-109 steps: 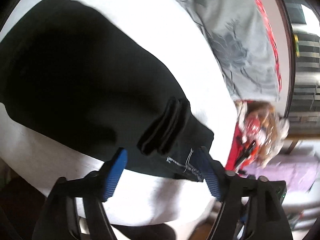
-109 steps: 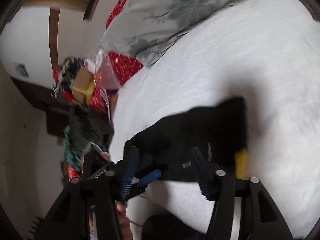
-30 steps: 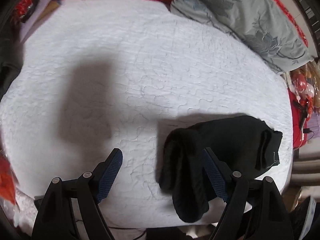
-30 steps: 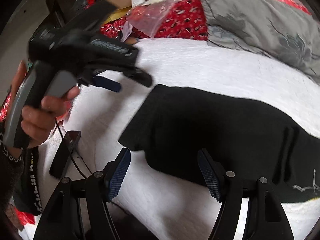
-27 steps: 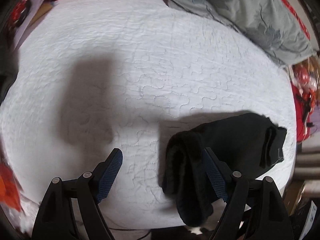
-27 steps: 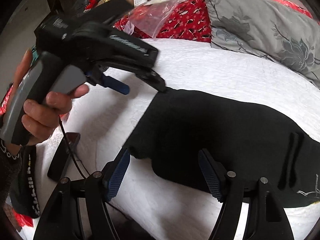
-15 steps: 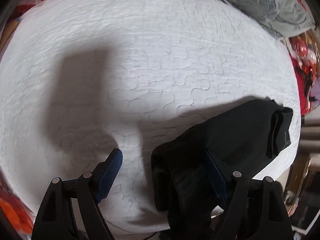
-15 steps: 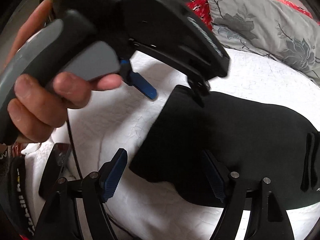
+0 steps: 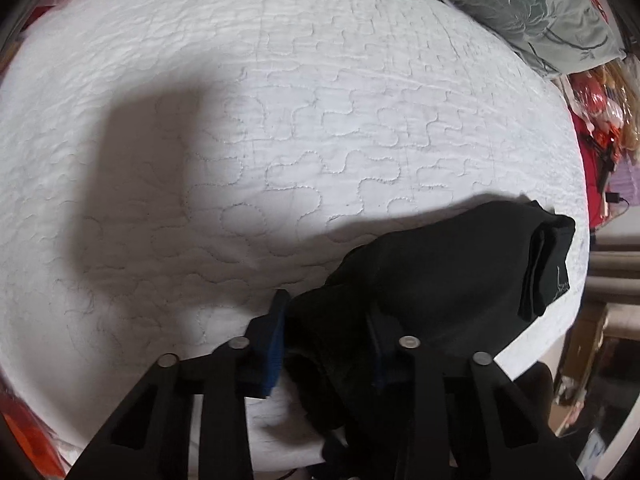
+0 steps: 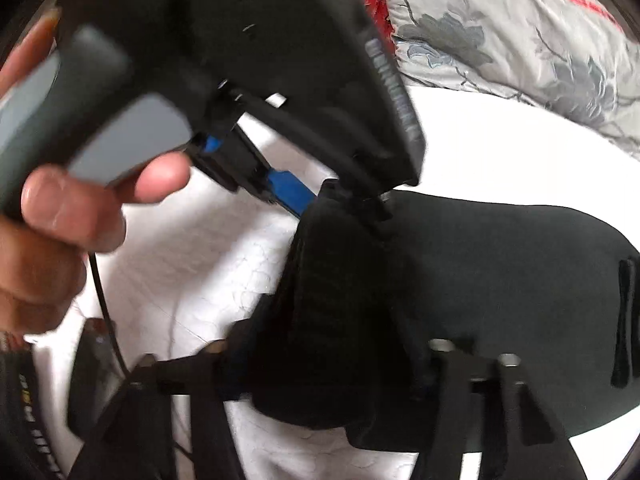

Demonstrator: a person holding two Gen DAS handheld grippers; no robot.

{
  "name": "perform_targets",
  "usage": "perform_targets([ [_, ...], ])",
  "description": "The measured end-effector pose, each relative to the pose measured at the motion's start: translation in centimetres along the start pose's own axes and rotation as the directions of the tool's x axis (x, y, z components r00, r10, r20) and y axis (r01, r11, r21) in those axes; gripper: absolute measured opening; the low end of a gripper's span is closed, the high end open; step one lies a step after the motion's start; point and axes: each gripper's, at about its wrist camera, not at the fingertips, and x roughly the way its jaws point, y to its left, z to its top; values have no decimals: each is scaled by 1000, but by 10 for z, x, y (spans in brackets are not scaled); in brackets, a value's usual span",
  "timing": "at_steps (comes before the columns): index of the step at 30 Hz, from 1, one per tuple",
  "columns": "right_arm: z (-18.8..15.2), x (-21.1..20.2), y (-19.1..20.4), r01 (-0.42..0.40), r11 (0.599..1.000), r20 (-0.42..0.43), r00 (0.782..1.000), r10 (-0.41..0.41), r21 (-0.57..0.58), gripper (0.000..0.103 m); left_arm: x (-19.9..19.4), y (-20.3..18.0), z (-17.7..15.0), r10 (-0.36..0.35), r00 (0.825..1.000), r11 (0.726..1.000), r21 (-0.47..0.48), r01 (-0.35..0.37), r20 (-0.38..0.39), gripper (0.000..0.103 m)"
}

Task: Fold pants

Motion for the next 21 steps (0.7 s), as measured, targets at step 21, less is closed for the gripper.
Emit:
perform_targets([
  [21, 8, -91, -146, -278, 905, 124, 960, 251, 321, 31, -45, -131, -10, -47, 997, 994, -94, 52, 56, 27],
])
